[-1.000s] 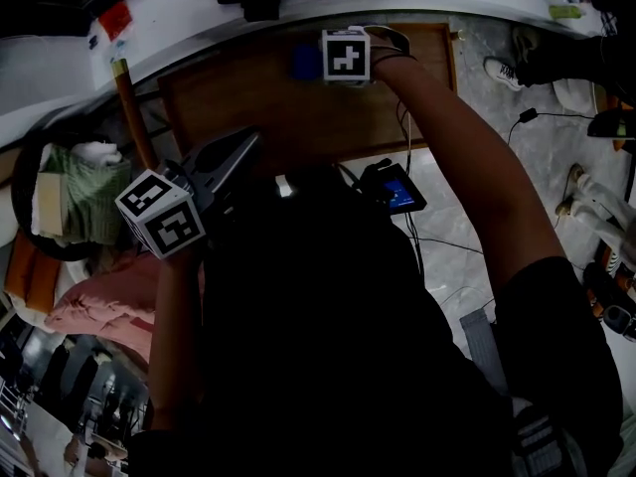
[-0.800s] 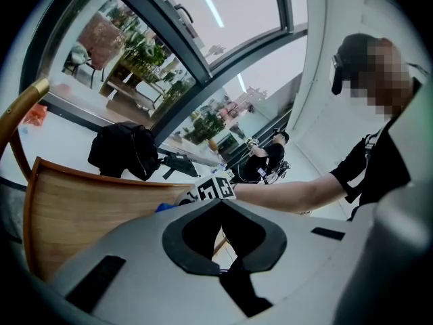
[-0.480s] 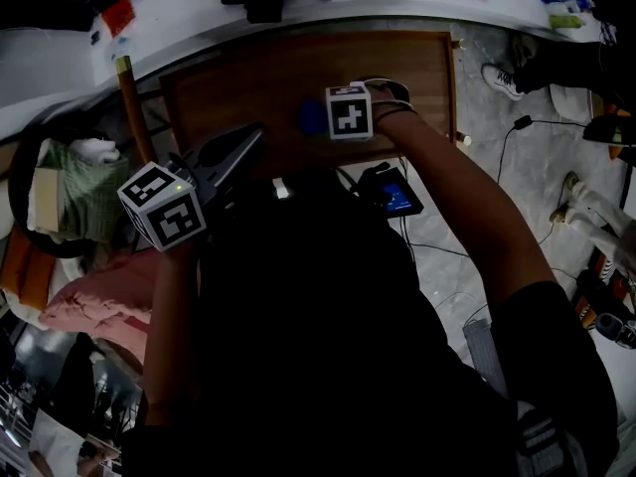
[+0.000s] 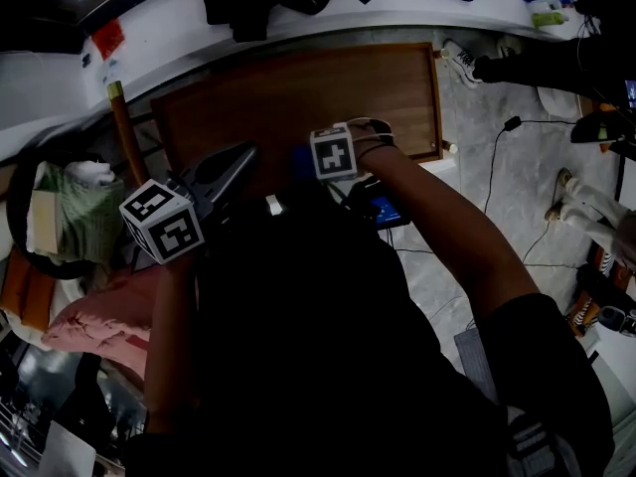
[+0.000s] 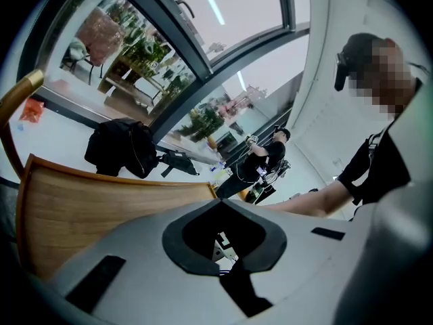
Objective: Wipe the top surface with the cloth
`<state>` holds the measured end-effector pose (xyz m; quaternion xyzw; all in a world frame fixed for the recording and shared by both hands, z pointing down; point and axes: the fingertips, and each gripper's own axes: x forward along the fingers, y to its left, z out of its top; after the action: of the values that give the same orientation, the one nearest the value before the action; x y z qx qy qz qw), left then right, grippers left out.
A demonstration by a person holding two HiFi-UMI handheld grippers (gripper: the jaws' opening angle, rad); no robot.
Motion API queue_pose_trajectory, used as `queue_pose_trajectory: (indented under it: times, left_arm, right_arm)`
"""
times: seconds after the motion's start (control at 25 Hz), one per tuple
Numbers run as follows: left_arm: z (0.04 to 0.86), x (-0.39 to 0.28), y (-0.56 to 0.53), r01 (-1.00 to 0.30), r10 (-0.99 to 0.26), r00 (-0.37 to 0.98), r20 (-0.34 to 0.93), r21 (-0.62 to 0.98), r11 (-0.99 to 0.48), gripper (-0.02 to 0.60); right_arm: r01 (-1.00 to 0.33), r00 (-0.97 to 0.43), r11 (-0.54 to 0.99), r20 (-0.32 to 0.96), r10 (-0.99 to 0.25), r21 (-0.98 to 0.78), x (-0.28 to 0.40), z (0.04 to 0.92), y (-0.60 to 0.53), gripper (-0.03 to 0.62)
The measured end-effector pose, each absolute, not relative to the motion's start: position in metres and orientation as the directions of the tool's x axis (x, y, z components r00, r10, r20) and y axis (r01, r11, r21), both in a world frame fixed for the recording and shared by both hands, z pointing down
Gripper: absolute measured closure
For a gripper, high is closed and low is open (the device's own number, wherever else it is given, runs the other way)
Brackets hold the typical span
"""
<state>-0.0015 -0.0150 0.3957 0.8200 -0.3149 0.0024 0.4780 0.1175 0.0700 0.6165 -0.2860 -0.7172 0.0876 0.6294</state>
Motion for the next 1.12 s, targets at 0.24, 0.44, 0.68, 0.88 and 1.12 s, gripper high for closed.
queue_pose_trajectory:
  times: [0.24, 0.44, 0.68, 0.88, 1.12]
  left_arm:
    - [0.393, 0.0, -0.02, -0.509, -0.509, 0.808, 0.295, 0.786, -0.352, 0.571]
    - [0.393, 0.002, -0.021, -0.511, -0.503, 0.811, 0.3, 0.783, -0.356, 0.571]
    - [0.392, 0.007, -0.021, -0.51, -0.503, 0.811, 0.299, 0.782, -0.358, 0.571]
    - [0.392, 0.013, -0.022, -0.514, -0.495, 0.811, 0.311, 0.783, -0.35, 0.571]
    - [0.388, 0.015, -0.02, -0.527, -0.49, 0.808, 0.327, 0.772, -0.354, 0.571]
  right_arm:
    - [0.325, -0.05, 0.809, 0.845, 0.533, -0.491, 0.113, 0.617, 0.078, 0.533]
    - [0.322, -0.068, 0.83, 0.863, 0.501, -0.456, 0.112, 0.614, 0.061, 0.532]
    - [0.199, -0.226, 0.939, 0.919, 0.323, -0.281, 0.101, 0.593, -0.03, 0.531]
    - [0.148, -0.286, 0.986, 0.951, 0.119, -0.079, 0.085, 0.579, -0.129, 0.532]
    - [0.225, -0.225, 0.973, 0.969, 0.102, -0.05, 0.079, 0.592, -0.161, 0.532]
